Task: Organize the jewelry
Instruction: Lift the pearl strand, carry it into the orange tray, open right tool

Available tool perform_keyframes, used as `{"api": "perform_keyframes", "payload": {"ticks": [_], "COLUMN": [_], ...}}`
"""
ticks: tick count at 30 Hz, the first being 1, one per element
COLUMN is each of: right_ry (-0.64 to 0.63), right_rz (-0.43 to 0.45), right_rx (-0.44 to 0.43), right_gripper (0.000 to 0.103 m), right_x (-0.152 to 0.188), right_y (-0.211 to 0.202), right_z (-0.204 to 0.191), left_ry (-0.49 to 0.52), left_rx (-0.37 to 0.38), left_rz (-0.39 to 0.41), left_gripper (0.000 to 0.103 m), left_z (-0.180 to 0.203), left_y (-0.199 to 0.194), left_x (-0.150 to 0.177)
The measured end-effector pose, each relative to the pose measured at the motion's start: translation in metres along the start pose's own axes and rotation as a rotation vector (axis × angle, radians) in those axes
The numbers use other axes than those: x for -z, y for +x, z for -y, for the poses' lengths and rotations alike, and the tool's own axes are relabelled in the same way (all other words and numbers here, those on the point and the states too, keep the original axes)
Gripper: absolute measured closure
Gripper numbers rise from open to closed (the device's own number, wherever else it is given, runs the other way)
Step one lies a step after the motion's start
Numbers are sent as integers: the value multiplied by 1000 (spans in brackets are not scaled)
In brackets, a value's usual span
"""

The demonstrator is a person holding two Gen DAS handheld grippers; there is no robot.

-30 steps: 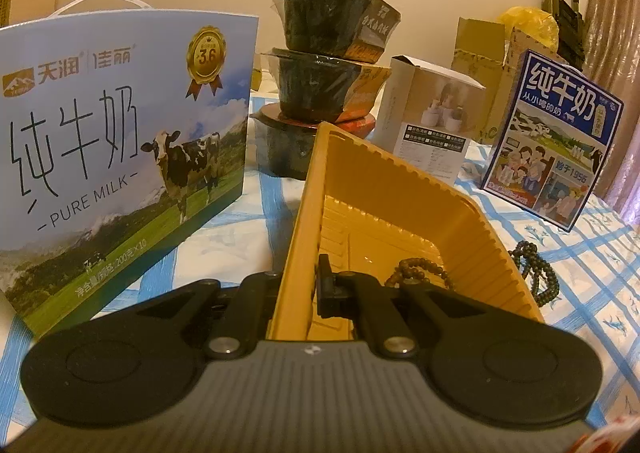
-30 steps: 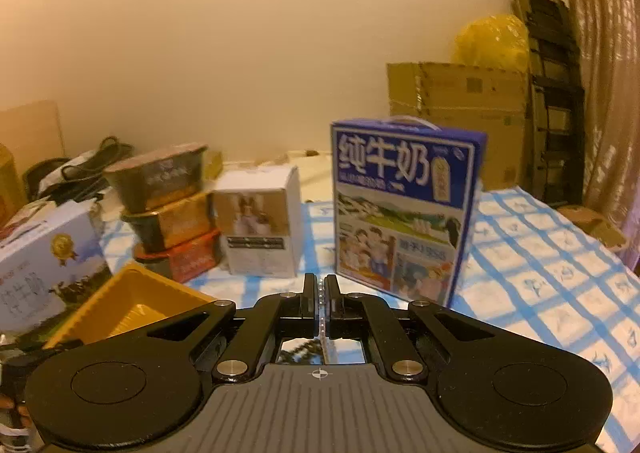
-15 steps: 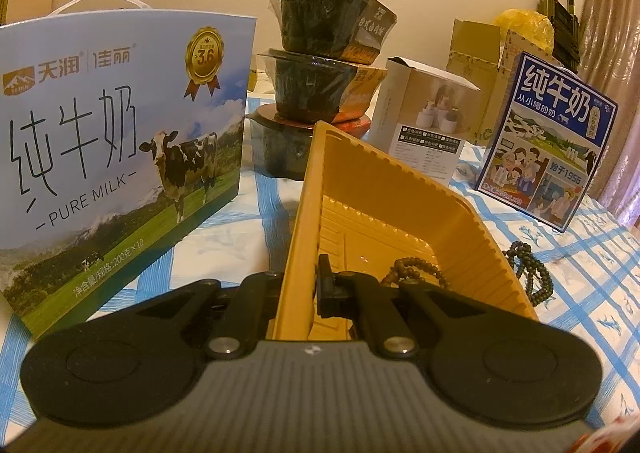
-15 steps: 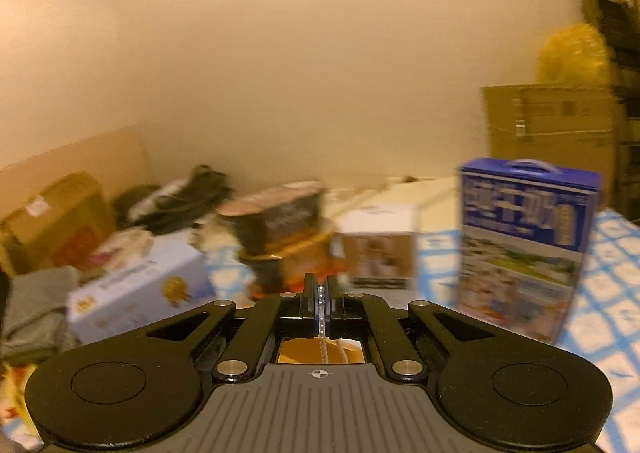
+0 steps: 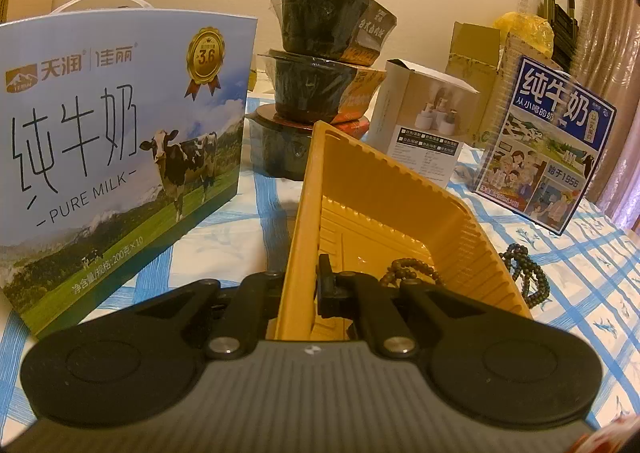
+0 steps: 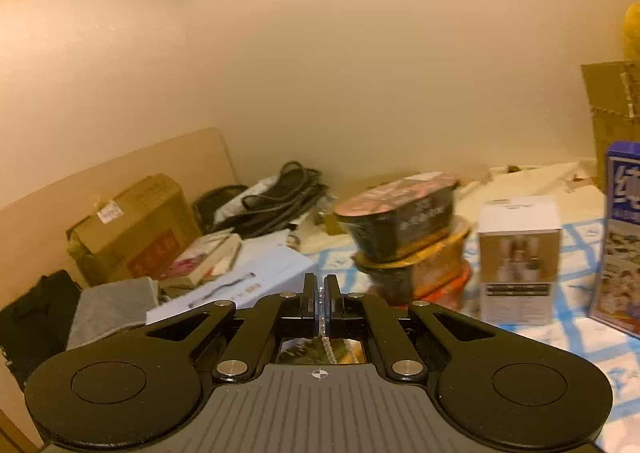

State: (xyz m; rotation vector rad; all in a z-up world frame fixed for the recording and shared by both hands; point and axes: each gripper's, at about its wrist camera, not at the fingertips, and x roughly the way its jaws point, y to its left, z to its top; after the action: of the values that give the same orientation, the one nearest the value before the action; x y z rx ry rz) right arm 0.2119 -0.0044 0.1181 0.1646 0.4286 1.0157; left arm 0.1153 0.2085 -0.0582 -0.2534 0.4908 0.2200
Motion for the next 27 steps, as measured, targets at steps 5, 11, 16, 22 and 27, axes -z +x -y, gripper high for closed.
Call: {"api": "perform_keyframes", "payload": {"ticks": [5, 11, 16, 22, 27], "right_ry": [42, 112, 146, 157, 147], "right_rz": [-26, -183, -280, -248, -291], "right_rx": [9, 42, 80, 67, 86], "right_gripper": [100, 100, 100, 100, 88], "right_x": [18, 66, 98, 100, 98], "right_y": [32, 63, 75, 72, 72], "right_z": [7, 30, 44, 49, 47], "left_ry": [-3, -7, -7, -6, -8], "left_rx": [0, 3, 3, 3, 1], "left_rz": [-1, 1, 2, 3, 1], "left_gripper": [98, 98, 98, 98, 98], "left_z": [-1, 0, 0, 0, 0], "left_y": [0, 0, -1, 0, 0], "left_x": [0, -1, -1, -2, -3]}}
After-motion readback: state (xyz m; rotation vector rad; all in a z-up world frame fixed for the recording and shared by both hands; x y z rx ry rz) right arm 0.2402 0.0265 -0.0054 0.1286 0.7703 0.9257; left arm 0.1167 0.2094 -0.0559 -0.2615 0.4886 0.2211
